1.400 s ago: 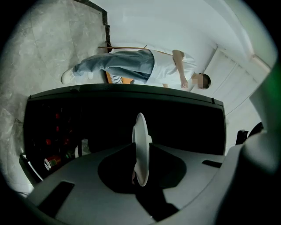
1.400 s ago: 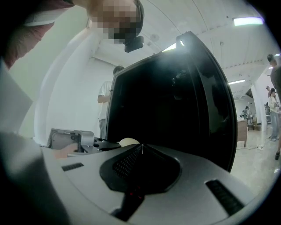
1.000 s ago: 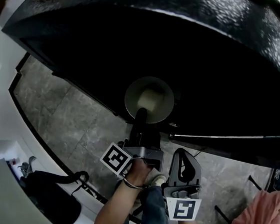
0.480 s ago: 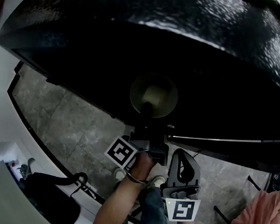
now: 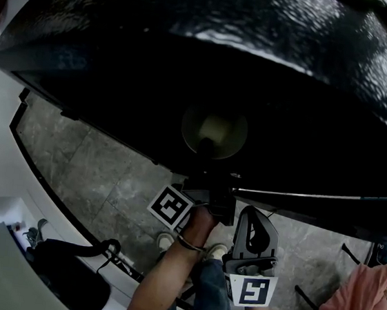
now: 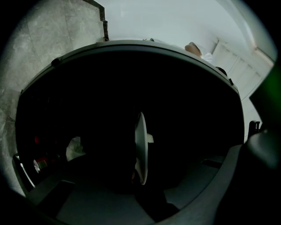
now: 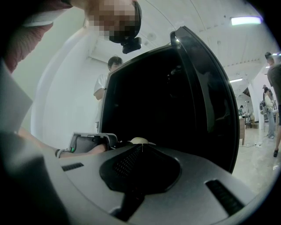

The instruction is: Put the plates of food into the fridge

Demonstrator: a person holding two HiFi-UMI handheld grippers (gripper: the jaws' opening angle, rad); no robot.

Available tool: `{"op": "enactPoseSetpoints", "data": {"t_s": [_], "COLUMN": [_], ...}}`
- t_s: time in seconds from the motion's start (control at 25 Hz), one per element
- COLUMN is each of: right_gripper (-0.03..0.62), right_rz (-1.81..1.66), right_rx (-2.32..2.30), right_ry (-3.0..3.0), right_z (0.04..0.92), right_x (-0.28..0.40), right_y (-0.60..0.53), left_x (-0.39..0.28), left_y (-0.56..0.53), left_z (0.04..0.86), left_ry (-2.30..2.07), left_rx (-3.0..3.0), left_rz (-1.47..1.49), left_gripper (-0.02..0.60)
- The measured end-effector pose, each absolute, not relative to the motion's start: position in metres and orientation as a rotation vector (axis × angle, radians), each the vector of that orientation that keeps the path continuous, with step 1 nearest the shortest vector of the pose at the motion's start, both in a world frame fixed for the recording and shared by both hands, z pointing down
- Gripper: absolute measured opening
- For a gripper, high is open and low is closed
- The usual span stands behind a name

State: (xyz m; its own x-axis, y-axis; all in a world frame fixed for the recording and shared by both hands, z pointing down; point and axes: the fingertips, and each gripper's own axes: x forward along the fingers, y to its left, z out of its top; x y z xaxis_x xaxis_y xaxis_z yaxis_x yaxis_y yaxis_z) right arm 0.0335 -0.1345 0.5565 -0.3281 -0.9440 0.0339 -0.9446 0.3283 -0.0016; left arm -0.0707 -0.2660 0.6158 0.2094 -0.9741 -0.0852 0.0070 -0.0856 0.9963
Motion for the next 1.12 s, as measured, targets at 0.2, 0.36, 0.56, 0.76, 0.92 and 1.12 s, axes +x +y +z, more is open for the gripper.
{"op": "enactPoseSetpoints", "data": {"t_s": [0.2,0.36,0.56,0.76,0.92,1.12], "right_gripper": [0.012,0.012,0.012,0.012,0.012,0.012], "right_rz": [0.027,0.026,0.03,0.037,0.038,0.037], "right_rx": [1.821,1.824,1.822,1.818,1.819,1.818], "right_ry": [-2.528,-2.529,-2.529,-2.524,-2.527,-2.528], "right_z": [0.554,0.554,0.556,0.558,0.558,0.557], "right_x": [0.034,0.035,0.036,0.035,0.034,0.033], "right_y": [-0.134,-0.134,-0.133,-0.133,-0.134,-0.135], "left_x": [-0.071,-0.07,-0.067,-0.068,-0.067,-0.068], "left_y": [-0.27,-0.269,-0.27,-0.271,-0.271,-0.269], "left_z": [0.615,0.617,0.616,0.61,0.605,0.601], "left_ry": [-1.017,-1.03,-1.018,-0.989,-0.979,-0.971], "left_rx": [1.373,1.367,1.371,1.408,1.435,1.453], "left_rz": [-1.099,-1.093,-1.1,-1.122,-1.12,-1.122], "left_gripper": [0.063,0.063,0.063,0.094,0.132,0.206]}}
